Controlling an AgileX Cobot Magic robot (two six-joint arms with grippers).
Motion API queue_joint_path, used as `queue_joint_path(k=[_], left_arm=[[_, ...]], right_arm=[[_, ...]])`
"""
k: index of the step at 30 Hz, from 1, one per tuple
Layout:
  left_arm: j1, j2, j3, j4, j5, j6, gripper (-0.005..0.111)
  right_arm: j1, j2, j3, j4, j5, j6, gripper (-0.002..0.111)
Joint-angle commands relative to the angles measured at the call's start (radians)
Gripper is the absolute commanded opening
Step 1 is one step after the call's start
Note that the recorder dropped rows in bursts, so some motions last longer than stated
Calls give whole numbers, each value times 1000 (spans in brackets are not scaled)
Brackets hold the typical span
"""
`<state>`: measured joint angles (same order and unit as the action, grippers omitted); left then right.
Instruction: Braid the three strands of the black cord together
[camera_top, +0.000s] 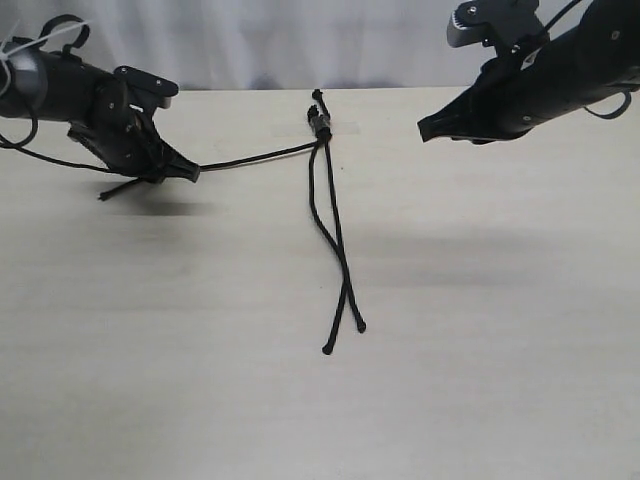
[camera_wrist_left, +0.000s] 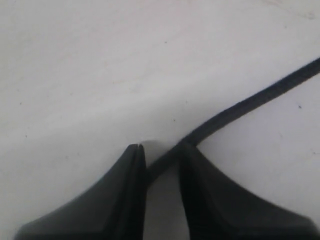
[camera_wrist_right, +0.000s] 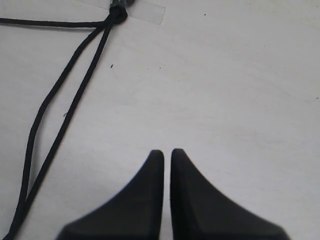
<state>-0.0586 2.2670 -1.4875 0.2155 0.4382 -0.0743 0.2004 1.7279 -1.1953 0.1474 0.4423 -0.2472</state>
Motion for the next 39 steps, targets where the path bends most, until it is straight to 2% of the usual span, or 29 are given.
queue_joint_path(k=[1, 5, 9, 12, 17, 20, 27, 29, 30, 31, 33, 36, 37, 39], left_arm=[[2, 18, 10, -131, 250, 83, 16], [0, 18, 10, -357, 457, 293, 0], [-18, 14, 10, -659, 686, 539, 0], [-72, -9, 50, -815, 736, 674, 0], [-229, -97, 142, -733, 623, 645, 0], [-279, -134, 148, -639, 556, 560, 0], [-291, -140, 148, -591, 507, 537, 1], [-291, -140, 148, -591, 497, 537, 8], [-291, -142, 148, -591, 493, 539, 14], [-291, -148, 137, -593, 493, 544, 25], [-291, -168, 93, -606, 550, 544, 33], [-300, -191, 26, -662, 572, 575, 34], [-327, -193, 0, -673, 562, 577, 34], [-386, -187, -4, -656, 441, 577, 34]], right_arm=[[0, 2, 5, 5, -19, -7, 4], [0, 2, 5, 5, -19, -7, 4], [0, 2, 5, 5, -19, -7, 4], [0, 2, 5, 5, -19, -7, 4], [0, 2, 5, 5, -23, -7, 4], [0, 2, 5, 5, -23, -7, 4], [0, 2, 5, 5, -23, -7, 4], [0, 2, 5, 5, -23, -7, 4], [0, 2, 5, 5, -23, -7, 4], [0, 2, 5, 5, -23, -7, 4], [0, 2, 5, 5, -23, -7, 4], [0, 2, 5, 5, -23, -7, 4], [0, 2, 5, 5, -23, -7, 4], [0, 2, 5, 5, -23, -7, 4]])
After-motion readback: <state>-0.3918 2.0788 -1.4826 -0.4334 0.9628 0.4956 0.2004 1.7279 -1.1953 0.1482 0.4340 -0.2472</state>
